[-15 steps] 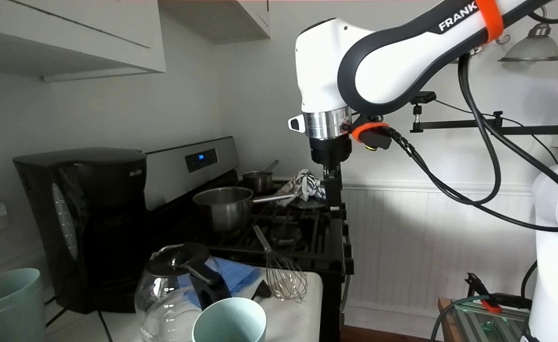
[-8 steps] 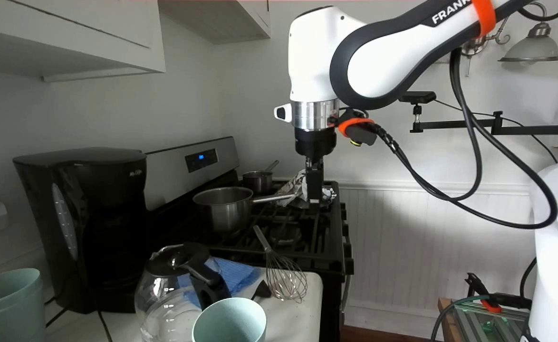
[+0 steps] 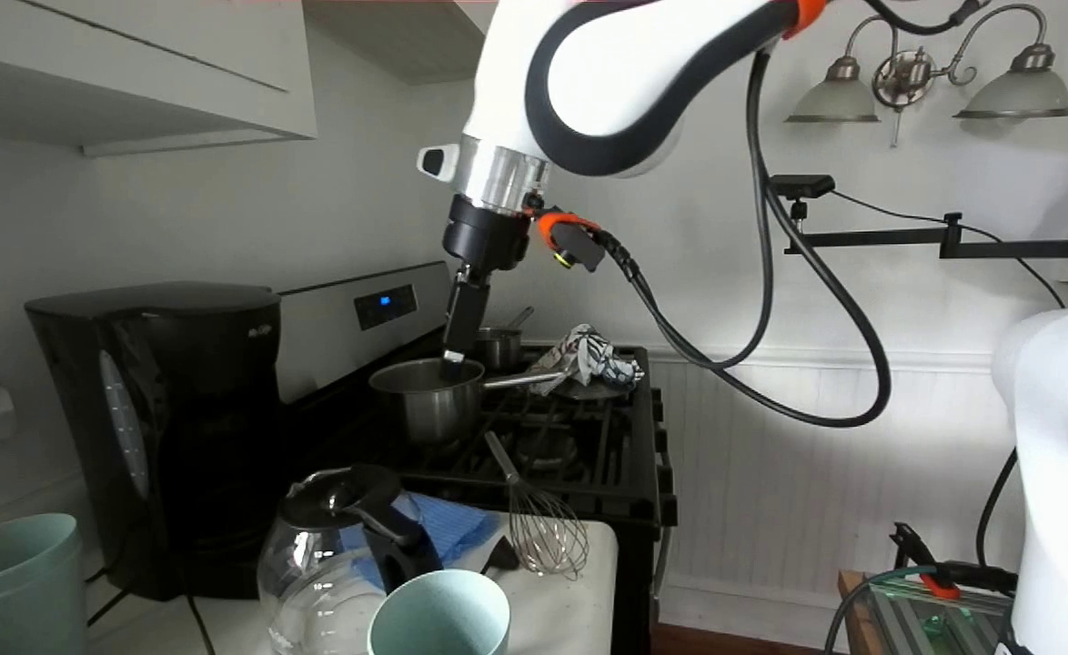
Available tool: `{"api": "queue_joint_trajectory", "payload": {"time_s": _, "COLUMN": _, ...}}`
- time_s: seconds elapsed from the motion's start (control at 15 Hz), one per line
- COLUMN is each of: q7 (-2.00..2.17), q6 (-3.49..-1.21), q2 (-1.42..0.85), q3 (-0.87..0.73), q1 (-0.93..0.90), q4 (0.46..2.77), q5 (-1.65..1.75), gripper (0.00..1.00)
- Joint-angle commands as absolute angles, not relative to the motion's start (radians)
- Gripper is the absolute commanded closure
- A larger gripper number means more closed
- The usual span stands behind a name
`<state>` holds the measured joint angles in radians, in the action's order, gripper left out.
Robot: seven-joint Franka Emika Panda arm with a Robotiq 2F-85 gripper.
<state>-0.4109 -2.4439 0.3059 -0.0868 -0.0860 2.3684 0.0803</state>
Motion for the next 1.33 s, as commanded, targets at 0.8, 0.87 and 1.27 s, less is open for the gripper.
{"api": "queue_joint_trajectory", "payload": {"time_s": 0.8, "q7": -0.857, "q6": -2.192, "q2": 0.069, "q3": -0.051, "q1": -0.115, "q4": 2.090, "q5": -0.398, "gripper": 0.00}}
{"api": "queue_joint_trajectory", "payload": {"time_s": 0.87, "q7": -0.861, "q6": -2.189, "q2": 0.045, "q3": -0.053, "q1": -0.109, "q4": 2.075, "q5": -0.416, "gripper": 0.00}}
{"api": "queue_joint_trajectory", "payload": {"time_s": 1.27, "q7": -0.967, "q6": -2.073, "q2": -0.051, "q3": -0.033, "q1": -0.079, "q4": 2.006, "q5": -0.474, "gripper": 0.00}}
